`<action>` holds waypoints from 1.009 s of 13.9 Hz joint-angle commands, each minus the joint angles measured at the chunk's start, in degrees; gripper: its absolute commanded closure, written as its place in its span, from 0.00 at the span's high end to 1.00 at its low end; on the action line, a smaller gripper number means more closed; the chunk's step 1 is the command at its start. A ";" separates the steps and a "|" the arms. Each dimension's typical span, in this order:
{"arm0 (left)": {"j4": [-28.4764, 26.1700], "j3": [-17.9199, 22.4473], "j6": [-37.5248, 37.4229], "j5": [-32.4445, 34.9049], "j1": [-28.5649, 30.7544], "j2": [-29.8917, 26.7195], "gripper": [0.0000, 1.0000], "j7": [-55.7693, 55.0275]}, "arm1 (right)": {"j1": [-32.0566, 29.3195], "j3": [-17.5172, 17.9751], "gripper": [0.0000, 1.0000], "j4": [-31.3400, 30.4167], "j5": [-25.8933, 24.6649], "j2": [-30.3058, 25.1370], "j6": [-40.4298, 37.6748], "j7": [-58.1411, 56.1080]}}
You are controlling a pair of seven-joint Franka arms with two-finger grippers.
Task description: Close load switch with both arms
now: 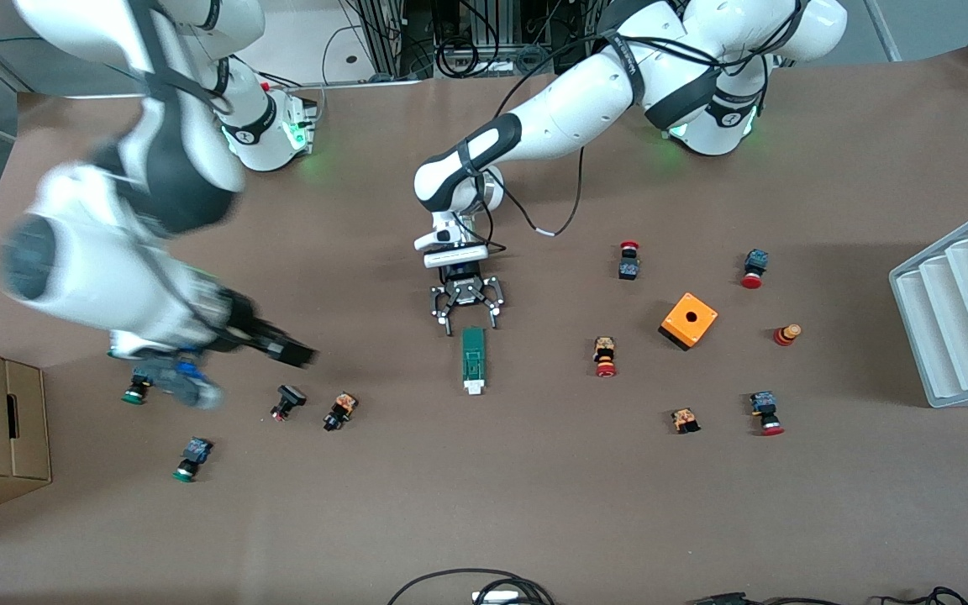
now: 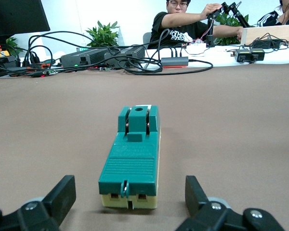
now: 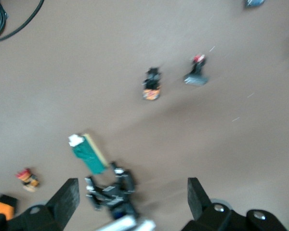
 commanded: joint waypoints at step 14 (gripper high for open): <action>0.09 -0.99 5.65 -14.79 1.54 -13.83 1.00 15.54 | -11.62 -3.90 1.00 -18.14 -15.27 -22.82 4.85 -42.97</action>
